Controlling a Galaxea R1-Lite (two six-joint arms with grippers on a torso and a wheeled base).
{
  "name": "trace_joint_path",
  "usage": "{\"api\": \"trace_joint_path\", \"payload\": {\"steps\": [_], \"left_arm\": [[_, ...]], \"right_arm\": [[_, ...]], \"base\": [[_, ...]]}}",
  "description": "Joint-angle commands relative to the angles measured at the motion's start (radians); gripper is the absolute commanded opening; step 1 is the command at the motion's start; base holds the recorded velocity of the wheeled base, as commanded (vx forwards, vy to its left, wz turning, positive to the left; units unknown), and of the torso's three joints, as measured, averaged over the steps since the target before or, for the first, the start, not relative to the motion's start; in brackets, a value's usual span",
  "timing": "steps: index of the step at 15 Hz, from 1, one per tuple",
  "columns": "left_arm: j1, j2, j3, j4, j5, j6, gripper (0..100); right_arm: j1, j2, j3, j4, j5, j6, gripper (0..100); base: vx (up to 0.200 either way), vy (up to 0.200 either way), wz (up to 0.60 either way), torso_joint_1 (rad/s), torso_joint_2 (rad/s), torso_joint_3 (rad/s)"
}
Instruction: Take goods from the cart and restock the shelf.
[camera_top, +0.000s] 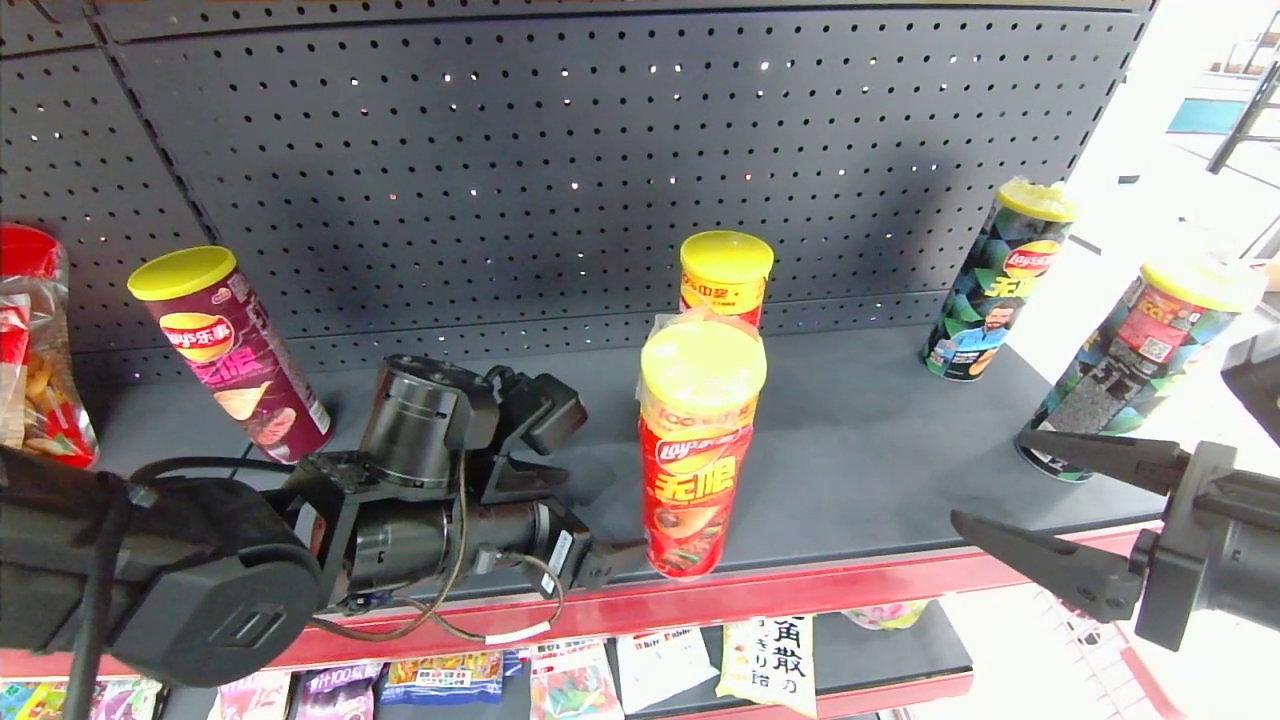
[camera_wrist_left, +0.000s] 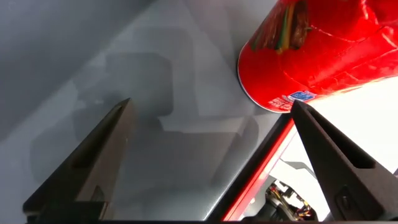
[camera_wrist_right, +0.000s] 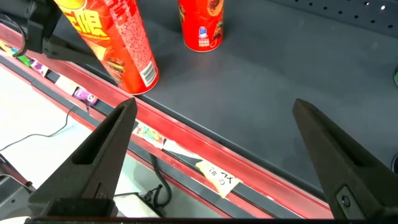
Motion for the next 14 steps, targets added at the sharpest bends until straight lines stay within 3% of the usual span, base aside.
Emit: {"api": "trace_joint_path", "payload": {"steps": [1,14], "left_arm": [[-0.001,0.009,-0.011,-0.001,0.000,0.000,100],[-0.015,0.055,-0.068,-0.001,0.002,0.000,100]], "right_arm": [[0.000,0.003,0.000,0.000,0.000,-0.001,100],[-0.006,0.003,0.004,0.000,0.000,-0.001,100]], "base": [[0.000,0.000,0.00,0.000,0.00,0.000],[0.000,0.000,0.00,0.000,0.00,0.000]]}}
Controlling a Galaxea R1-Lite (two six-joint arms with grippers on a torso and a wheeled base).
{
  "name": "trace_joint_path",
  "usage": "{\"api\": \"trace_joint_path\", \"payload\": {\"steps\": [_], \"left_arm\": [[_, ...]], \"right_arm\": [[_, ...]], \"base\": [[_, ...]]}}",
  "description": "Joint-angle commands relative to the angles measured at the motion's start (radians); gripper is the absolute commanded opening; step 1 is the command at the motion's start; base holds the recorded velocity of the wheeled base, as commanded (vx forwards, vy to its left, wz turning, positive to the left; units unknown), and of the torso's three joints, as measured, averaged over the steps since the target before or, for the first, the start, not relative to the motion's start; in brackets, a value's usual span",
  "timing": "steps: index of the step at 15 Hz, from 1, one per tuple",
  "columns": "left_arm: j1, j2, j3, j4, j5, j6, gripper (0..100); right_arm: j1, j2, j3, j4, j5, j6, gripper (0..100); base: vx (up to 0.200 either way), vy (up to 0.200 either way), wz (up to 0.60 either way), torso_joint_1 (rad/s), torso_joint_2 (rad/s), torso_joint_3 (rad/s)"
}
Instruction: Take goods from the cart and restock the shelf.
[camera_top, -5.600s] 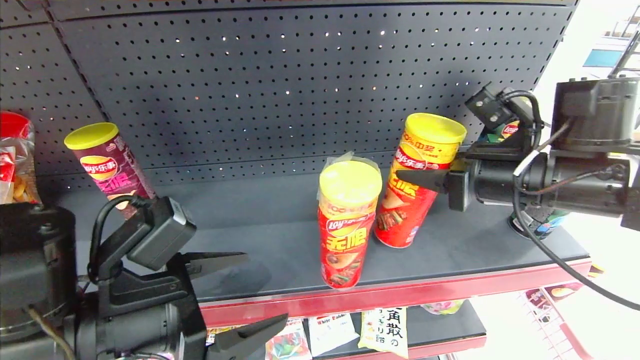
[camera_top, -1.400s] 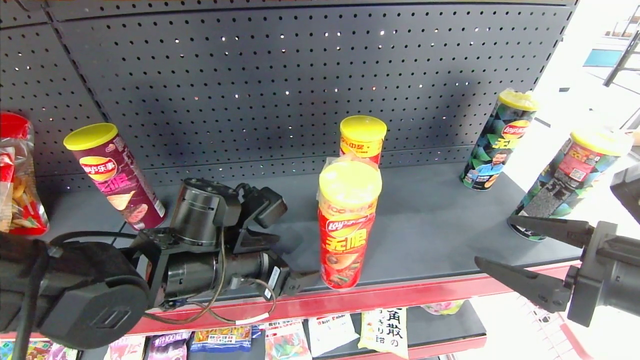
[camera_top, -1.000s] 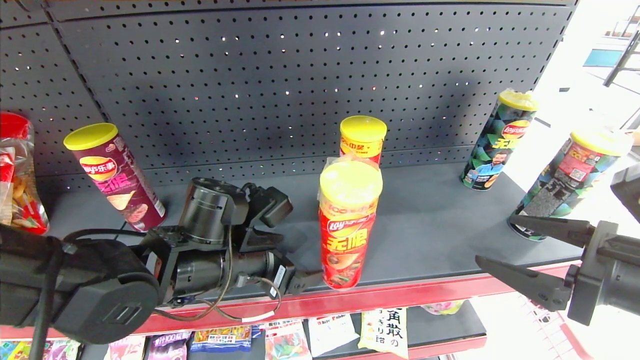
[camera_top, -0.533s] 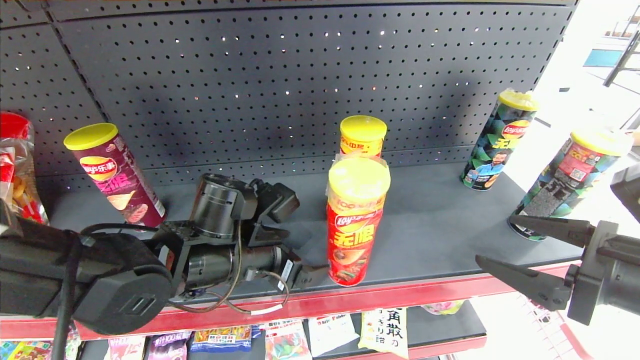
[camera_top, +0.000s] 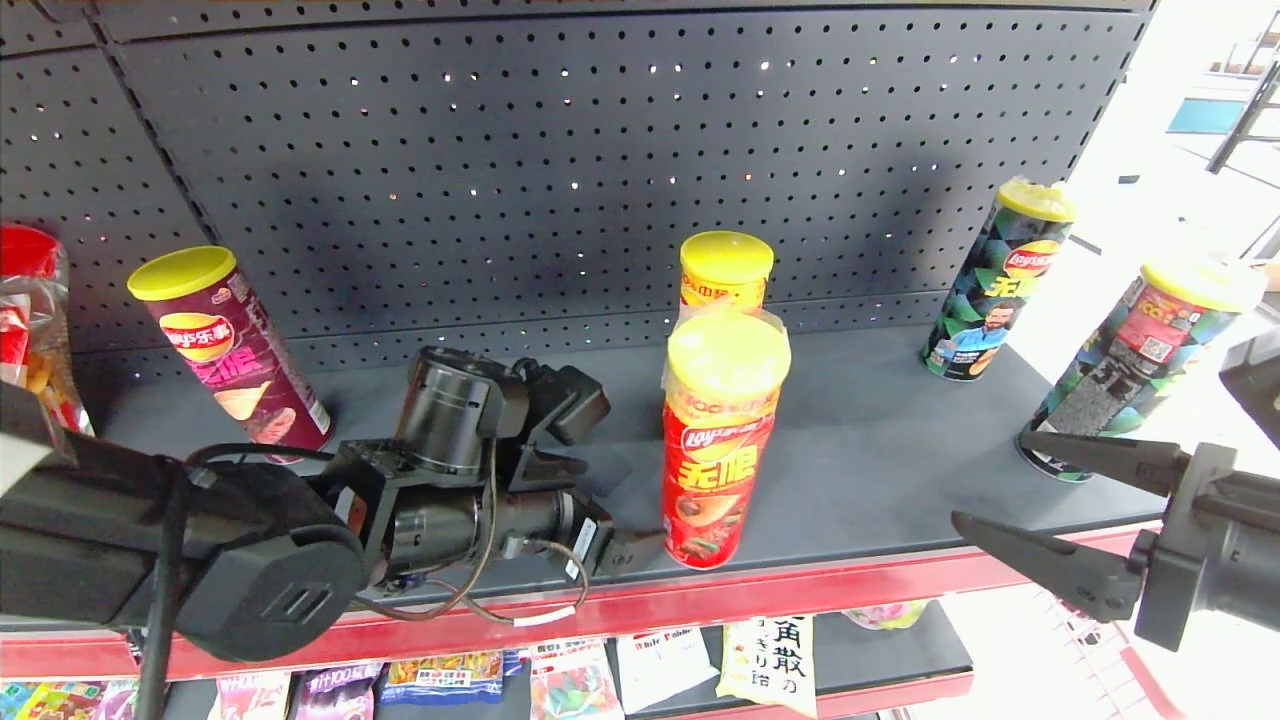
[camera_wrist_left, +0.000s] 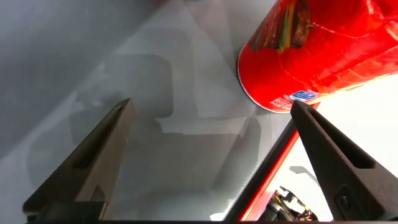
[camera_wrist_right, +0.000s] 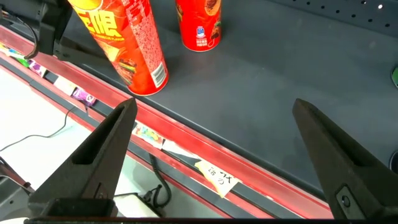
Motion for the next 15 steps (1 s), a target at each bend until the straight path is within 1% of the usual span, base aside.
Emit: {"api": "trace_joint_path", "payload": {"steps": [1,8,9,10,11,12,13,15], "left_arm": [[-0.001,0.007,-0.009,-0.001,0.000,0.000,100],[-0.018,0.009,-0.012,-0.001,0.003,0.000,100],[-0.018,-0.002,-0.009,-0.001,0.012,-0.002,100],[-0.018,-0.018,-0.008,-0.001,0.030,-0.002,100],[-0.014,-0.074,-0.002,0.001,0.101,-0.003,100],[-0.011,-0.126,0.009,0.003,0.158,-0.003,100],[0.009,-0.200,0.046,0.001,0.210,-0.002,100],[0.063,-0.361,0.124,0.012,0.233,0.001,100]], "right_arm": [[0.000,0.002,0.000,-0.001,0.000,-0.001,100],[0.000,0.002,0.006,-0.001,0.000,-0.001,100],[0.000,0.002,0.011,-0.001,0.002,-0.001,100],[0.000,-0.001,0.014,-0.001,0.002,-0.001,100],[0.000,-0.015,0.027,-0.001,0.002,-0.002,100],[0.000,-0.035,0.037,-0.001,0.000,-0.002,100],[-0.001,-0.068,0.050,0.004,-0.017,-0.005,100],[0.000,-0.114,0.072,0.006,-0.098,-0.007,100]], "base": [[0.000,0.000,0.00,0.000,0.00,0.000],[0.000,0.000,0.00,0.000,0.00,0.000],[0.000,0.000,0.00,0.000,0.00,0.000],[0.000,0.000,0.00,0.000,0.00,0.000],[0.000,0.000,0.00,0.000,0.00,0.000],[0.000,0.000,0.00,0.000,0.00,0.000],[0.000,0.000,0.00,0.000,0.00,0.000],[0.000,0.000,0.00,0.000,0.00,0.000]]}}
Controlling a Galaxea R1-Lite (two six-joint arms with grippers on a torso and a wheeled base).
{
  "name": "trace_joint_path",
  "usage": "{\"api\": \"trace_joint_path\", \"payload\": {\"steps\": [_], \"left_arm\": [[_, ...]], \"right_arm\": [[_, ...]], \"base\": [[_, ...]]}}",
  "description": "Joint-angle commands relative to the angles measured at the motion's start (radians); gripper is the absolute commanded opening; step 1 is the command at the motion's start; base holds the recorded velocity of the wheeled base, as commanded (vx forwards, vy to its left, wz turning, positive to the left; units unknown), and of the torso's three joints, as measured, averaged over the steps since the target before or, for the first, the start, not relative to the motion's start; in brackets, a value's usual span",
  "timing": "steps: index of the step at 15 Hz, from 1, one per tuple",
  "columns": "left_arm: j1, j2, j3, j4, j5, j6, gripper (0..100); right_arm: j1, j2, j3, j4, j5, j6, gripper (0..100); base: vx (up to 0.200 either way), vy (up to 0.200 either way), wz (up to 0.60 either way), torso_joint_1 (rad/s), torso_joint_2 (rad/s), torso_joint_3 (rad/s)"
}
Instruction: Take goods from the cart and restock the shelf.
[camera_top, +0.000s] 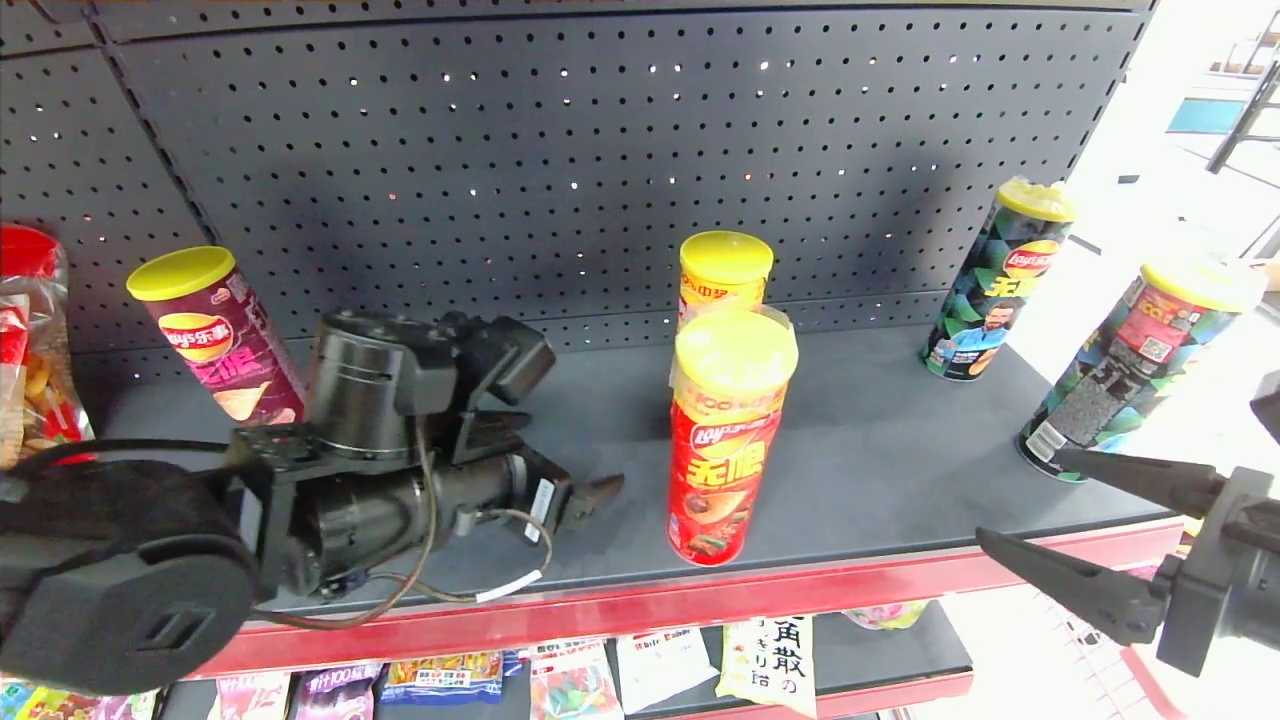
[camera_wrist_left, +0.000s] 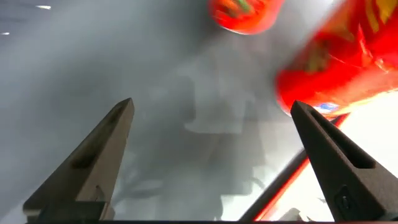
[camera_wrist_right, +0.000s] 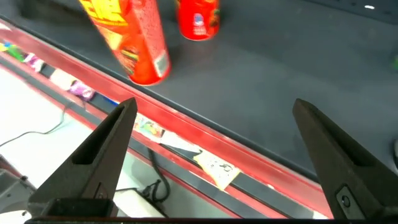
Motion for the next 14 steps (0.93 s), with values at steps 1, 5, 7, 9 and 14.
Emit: {"api": "trace_joint_path", "payload": {"steps": [1,5,7,9,14], "left_arm": [[0.097,-0.305,0.144,0.044,0.044,0.011,100],[0.256,-0.649,0.299,0.244,0.055,0.077,100],[0.327,-0.722,0.282,0.370,0.052,0.098,100],[0.375,-0.730,0.283,0.366,0.061,0.163,100],[0.413,-0.734,0.305,0.357,0.064,0.212,100]], "right_arm": [[0.000,-0.077,0.020,0.003,-0.051,-0.002,100],[-0.051,-0.230,-0.009,0.235,-0.131,-0.020,100],[-0.111,-0.282,-0.038,0.322,-0.117,-0.016,100],[-0.169,-0.305,-0.032,0.330,-0.119,-0.016,100],[-0.249,-0.350,-0.004,0.333,-0.122,-0.023,100]], "base": [[0.000,0.000,0.00,0.000,0.00,0.000],[0.000,0.000,0.00,0.000,0.00,0.000],[0.000,0.000,0.00,0.000,0.00,0.000],[0.000,0.000,0.00,0.000,0.00,0.000],[-0.080,0.000,0.00,0.003,0.00,0.003]]}}
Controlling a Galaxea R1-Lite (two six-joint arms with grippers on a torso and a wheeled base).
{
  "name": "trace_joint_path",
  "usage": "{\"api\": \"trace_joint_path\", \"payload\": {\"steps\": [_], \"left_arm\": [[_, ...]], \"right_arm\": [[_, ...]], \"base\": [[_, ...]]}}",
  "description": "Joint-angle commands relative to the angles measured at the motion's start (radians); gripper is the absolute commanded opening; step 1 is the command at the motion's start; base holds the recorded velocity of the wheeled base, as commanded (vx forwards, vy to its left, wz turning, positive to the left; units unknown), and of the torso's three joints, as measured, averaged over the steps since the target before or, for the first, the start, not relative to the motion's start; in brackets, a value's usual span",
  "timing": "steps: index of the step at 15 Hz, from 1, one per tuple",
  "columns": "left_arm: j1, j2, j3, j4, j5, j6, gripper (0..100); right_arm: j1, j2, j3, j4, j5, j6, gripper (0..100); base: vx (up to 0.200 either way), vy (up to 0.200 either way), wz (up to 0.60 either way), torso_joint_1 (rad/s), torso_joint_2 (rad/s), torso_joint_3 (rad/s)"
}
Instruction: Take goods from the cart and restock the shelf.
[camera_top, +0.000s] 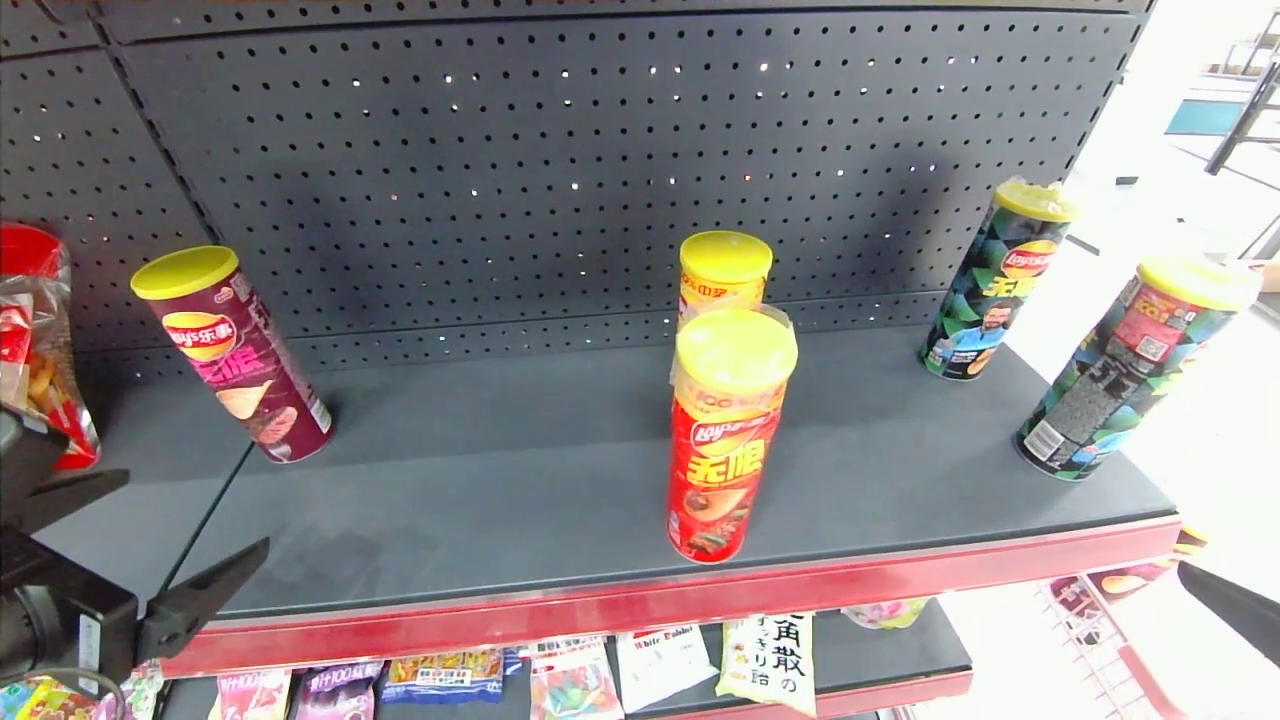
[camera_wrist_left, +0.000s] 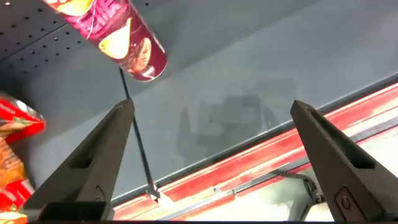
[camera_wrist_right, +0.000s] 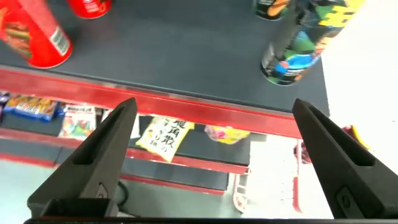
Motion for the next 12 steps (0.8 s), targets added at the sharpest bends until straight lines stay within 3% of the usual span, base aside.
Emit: {"api": "trace_joint_path", "payload": {"steps": [1,6,10,12], "left_arm": [[0.004,-0.023,0.015,0.000,-0.001,0.002,100],[0.004,-0.076,0.061,0.000,-0.003,0.005,100],[0.004,-0.114,0.081,-0.001,-0.001,0.007,100],[0.004,-0.126,0.090,-0.003,-0.001,0.008,100]], "right_arm": [[-0.013,-0.025,0.012,0.000,-0.002,-0.014,100],[-0.013,-0.038,0.034,-0.001,-0.003,-0.042,100],[-0.039,-0.049,0.035,-0.001,-0.017,-0.077,100],[-0.042,-0.052,0.038,-0.001,-0.017,-0.095,100]], "base": [[-0.200,0.000,0.00,0.012,0.01,0.002],[-0.200,0.000,0.00,-0.005,0.00,0.002],[0.000,0.000,0.00,0.000,0.00,0.000],[0.000,-0.200,0.00,0.022,0.01,0.000]]}}
